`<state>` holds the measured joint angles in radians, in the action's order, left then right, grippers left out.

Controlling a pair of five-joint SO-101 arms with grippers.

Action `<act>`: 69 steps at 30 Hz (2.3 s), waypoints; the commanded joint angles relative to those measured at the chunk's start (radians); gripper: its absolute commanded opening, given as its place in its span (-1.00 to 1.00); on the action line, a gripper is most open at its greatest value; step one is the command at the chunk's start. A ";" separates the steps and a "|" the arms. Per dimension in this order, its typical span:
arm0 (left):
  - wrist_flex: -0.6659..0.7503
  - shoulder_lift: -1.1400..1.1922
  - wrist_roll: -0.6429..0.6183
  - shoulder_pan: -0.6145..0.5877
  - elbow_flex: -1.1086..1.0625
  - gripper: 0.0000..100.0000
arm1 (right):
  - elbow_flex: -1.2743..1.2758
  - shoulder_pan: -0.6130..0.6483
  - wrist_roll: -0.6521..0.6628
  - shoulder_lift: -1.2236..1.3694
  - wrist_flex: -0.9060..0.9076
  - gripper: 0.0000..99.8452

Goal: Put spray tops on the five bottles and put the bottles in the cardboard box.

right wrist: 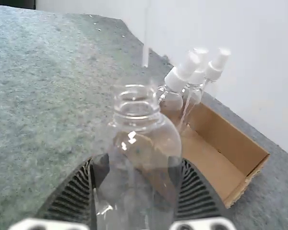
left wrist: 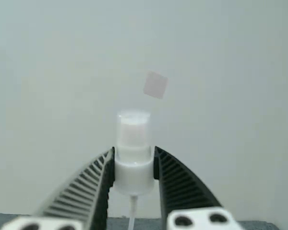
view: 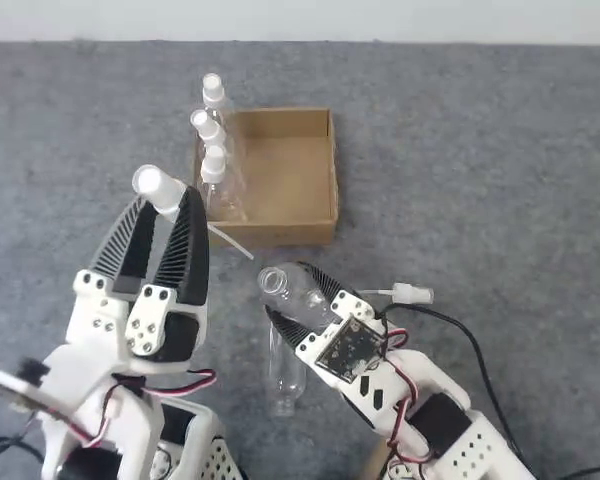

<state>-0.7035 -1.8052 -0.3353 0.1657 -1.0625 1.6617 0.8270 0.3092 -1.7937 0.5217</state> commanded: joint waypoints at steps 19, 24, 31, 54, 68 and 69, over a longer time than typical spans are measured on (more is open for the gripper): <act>-0.126 -0.018 -0.054 0.081 0.137 -0.98 | 0.021 0.010 0.015 -0.001 0.002 -0.99; -0.123 -0.018 -0.054 0.081 0.150 -0.98 | 0.021 0.008 0.015 0.001 0.004 -0.99; -0.121 -0.018 -0.054 0.087 0.124 -0.98 | 0.021 0.010 0.014 -0.008 0.024 -0.99; -0.040 -0.018 -0.012 0.117 -0.056 -0.98 | 0.021 0.007 0.014 -0.010 0.024 -0.99; -0.049 -0.015 0.054 0.331 -0.131 -0.98 | 0.014 -0.111 -0.095 -0.012 0.015 -0.99; -0.049 -0.015 0.054 0.341 -0.134 -0.98 | 0.014 -0.119 -0.095 -0.012 0.015 -0.99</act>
<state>-0.7756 -1.8052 -0.2908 0.4772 -1.1945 1.6617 0.7610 0.2371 -1.7937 0.5416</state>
